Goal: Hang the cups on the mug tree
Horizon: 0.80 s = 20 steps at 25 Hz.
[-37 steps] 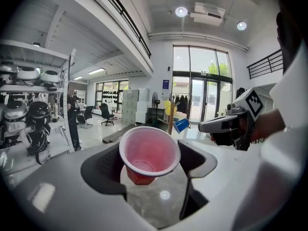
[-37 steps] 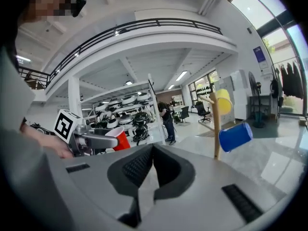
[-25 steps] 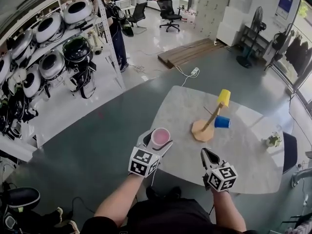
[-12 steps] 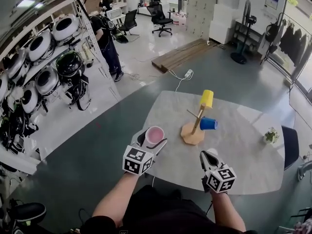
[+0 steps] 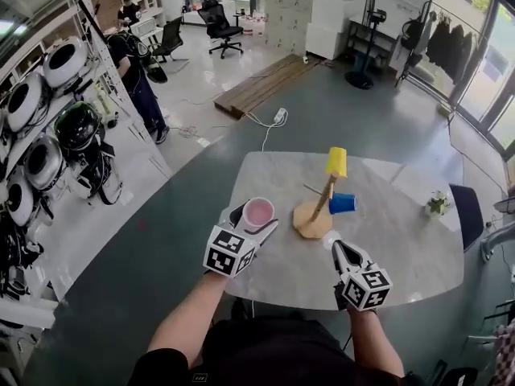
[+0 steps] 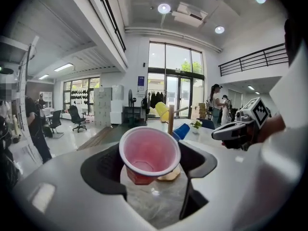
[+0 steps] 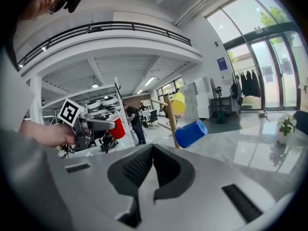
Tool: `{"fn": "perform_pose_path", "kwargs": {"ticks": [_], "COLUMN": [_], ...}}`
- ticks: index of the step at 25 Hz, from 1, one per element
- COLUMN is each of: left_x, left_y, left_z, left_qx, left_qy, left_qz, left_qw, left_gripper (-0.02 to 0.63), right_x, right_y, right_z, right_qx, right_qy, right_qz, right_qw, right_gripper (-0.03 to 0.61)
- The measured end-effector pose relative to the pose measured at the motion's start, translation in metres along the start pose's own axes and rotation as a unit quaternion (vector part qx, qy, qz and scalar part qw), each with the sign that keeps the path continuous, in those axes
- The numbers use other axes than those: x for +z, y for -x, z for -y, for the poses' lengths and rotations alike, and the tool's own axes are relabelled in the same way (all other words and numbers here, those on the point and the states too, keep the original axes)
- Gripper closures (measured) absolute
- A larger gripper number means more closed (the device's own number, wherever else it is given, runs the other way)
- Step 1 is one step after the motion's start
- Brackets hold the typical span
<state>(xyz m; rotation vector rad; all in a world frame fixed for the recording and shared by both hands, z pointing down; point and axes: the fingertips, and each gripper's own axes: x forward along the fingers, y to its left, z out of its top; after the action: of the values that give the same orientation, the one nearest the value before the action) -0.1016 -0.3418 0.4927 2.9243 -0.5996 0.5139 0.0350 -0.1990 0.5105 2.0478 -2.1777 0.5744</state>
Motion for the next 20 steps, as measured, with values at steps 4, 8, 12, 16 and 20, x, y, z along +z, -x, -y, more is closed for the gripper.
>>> {"fn": "perform_pose_path", "kwargs": {"ticks": [4,8,12,16,20], "left_x": [-0.003,-0.003,-0.002,-0.007,-0.012], "left_y": [-0.005,-0.017,-0.038,-0.068,-0.099], "left_z": [-0.018,-0.024,-0.022,-0.016,-0.011], "left_qx": [-0.055,-0.102,-0.136,-0.155,-0.162], "left_qy": [-0.037,-0.066,-0.081,-0.095,-0.103], "left_qz": [-0.007,-0.026,-0.041,-0.065,-0.095], "left_qw": [0.9978,0.9923,0.9865,0.9811,0.9768], "left_gripper": [0.261,0.261,0.261,0.261,0.261], "right_x": [0.005,0.008,0.001,-0.007,-0.008], "right_y": [-0.025,-0.029,-0.018,-0.005,0.001], "right_z": [-0.035,-0.063,-0.067,-0.047,-0.020], "right_qx": [-0.026,-0.042,-0.072,-0.100,-0.117], "right_qy": [-0.008,-0.026,-0.027,-0.038,-0.047], "right_qz": [0.010,0.018,0.007,0.002,0.005], "right_qw": [1.000,0.999,0.997,0.994,0.992], "right_gripper": [0.566,0.566,0.566,0.566,0.566]}}
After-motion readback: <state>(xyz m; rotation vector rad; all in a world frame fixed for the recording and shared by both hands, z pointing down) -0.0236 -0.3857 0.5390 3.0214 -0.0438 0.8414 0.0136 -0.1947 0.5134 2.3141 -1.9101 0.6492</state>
